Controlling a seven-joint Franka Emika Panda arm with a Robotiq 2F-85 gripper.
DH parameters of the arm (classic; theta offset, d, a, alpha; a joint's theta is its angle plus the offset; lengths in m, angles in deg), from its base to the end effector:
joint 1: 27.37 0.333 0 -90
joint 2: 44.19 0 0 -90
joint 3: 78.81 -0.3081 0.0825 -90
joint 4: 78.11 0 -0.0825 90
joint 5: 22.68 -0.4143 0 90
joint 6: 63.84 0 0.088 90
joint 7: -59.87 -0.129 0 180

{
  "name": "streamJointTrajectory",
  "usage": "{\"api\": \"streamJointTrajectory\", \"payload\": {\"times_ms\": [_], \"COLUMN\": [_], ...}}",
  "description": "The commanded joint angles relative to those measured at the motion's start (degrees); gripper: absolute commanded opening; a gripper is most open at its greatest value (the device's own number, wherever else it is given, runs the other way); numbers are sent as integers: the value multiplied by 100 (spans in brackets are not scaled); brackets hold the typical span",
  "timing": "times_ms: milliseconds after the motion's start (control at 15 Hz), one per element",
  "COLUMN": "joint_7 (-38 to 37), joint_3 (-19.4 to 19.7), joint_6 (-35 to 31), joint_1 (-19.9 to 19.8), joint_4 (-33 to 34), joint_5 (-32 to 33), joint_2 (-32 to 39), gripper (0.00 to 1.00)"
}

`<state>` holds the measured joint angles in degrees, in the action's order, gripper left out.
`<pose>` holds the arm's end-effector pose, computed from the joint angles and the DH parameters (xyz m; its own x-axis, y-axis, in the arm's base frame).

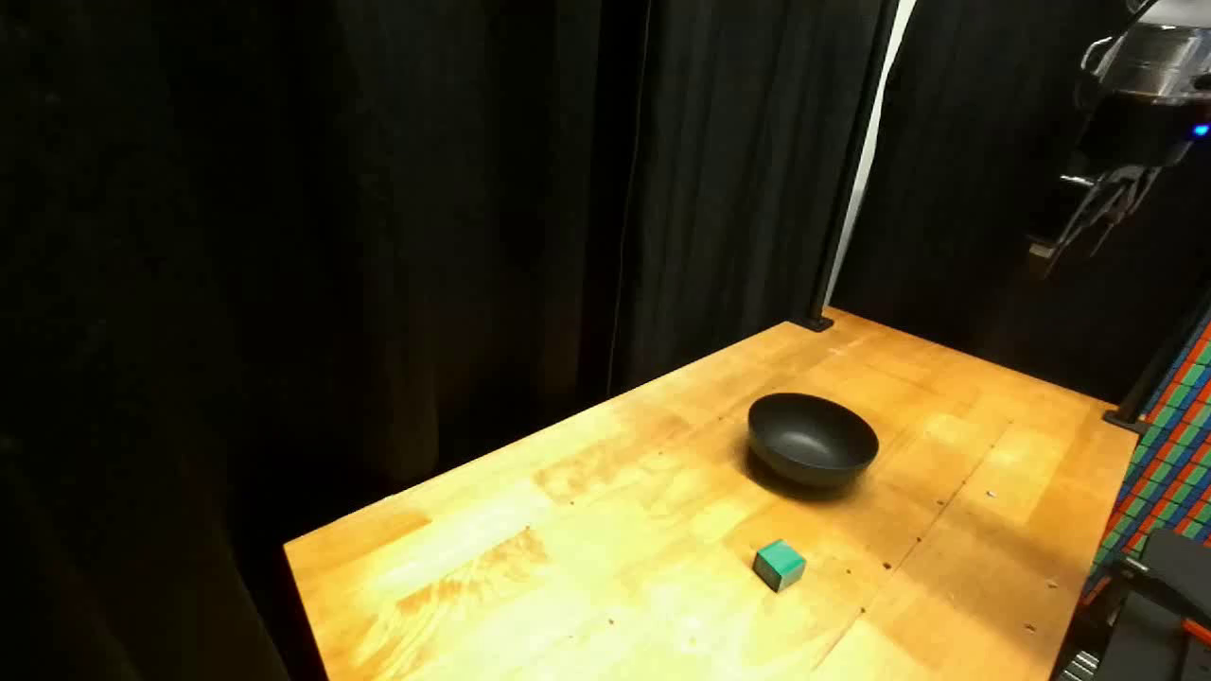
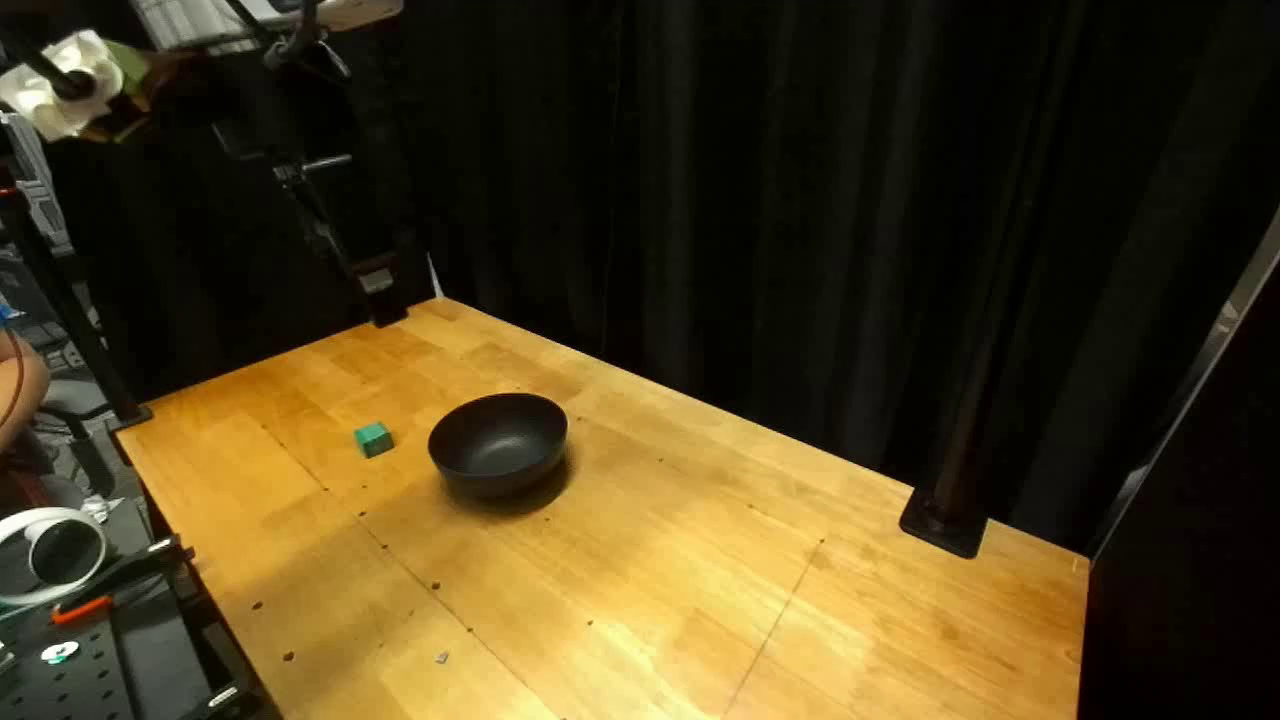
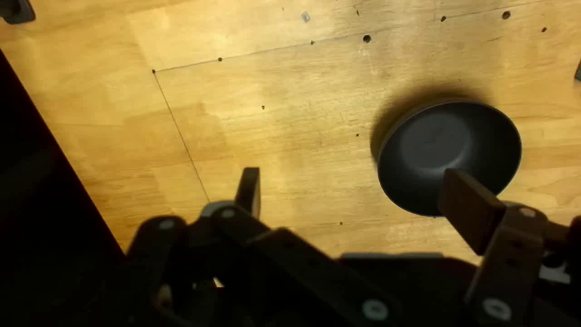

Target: Put the green block in the black bowl

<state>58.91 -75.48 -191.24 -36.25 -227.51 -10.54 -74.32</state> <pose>0.4130 -0.0984 0.3953 0.9862 -0.0956 0.1351 -0.1160 -0.9815 0.1526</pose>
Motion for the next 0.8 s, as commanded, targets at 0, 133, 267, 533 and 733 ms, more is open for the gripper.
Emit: {"api": "streamJointTrajectory", "payload": {"times_ms": [0,133,267,533,733], "joint_7": [-4,-4,-4,-305,-402], "joint_3": [15,15,15,-212,-468], "joint_6": [17,17,17,-267,-623], "joint_1": [16,16,16,371,1045], "joint_4": [29,54,55,-344,-741], "joint_5": [7,7,7,-396,-1327], "joint_2": [-3,-17,-17,247,600], "gripper": [100,100,100,100,100]}}
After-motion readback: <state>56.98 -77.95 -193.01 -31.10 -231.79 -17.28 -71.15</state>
